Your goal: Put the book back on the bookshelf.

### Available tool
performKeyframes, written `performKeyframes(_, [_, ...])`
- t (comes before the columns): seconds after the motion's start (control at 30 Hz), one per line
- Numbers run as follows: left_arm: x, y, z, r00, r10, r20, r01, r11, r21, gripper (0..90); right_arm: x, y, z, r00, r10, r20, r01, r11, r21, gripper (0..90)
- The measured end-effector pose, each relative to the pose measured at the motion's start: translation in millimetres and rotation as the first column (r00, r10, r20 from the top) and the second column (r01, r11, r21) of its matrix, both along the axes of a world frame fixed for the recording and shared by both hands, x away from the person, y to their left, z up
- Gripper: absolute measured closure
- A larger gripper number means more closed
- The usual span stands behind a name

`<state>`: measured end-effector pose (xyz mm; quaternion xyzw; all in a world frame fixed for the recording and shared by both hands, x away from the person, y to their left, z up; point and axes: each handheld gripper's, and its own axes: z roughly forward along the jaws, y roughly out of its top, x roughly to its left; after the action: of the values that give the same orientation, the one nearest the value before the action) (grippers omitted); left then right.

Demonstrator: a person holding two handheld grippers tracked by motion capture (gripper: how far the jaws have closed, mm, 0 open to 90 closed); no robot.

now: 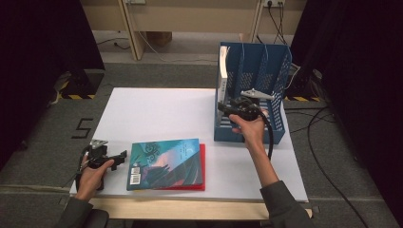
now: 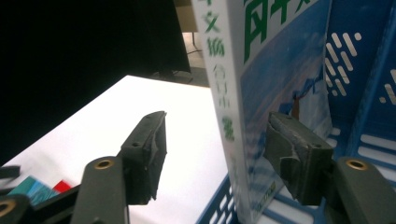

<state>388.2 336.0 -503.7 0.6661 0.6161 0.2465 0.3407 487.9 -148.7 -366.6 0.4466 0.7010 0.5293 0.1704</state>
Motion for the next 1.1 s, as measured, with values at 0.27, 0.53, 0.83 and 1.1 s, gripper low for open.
performKeyframes(0.27, [0.1,-0.2,-0.2,1.0000,0.001,0.002,-0.001,1.0000,-0.004,14.0,-32.2,-17.9,-16.4,0.9998,0.003,0.021,-0.002,1.000,-0.023,37.0])
performKeyframes(0.53, [0.1,-0.6,-0.3,1.0000,-0.001,0.001,0.001,1.0000,-0.002,13.7,-47.2,-22.9,-32.9,0.9988,0.028,-0.040,-0.029,0.999,-0.023,35.5])
performKeyframes(0.83, [0.0,-0.6,-0.3,1.0000,-0.004,0.000,0.004,1.0000,0.000,13.7,-60.2,-25.1,-48.7,0.9957,0.040,-0.084,-0.043,0.999,-0.033,34.7])
performKeyframes(1.1, [-0.1,-0.8,-0.3,1.0000,-0.006,0.000,0.006,1.0000,0.006,13.8,-67.3,-22.9,-62.4,0.9905,0.059,-0.124,-0.064,0.997,-0.036,33.0])
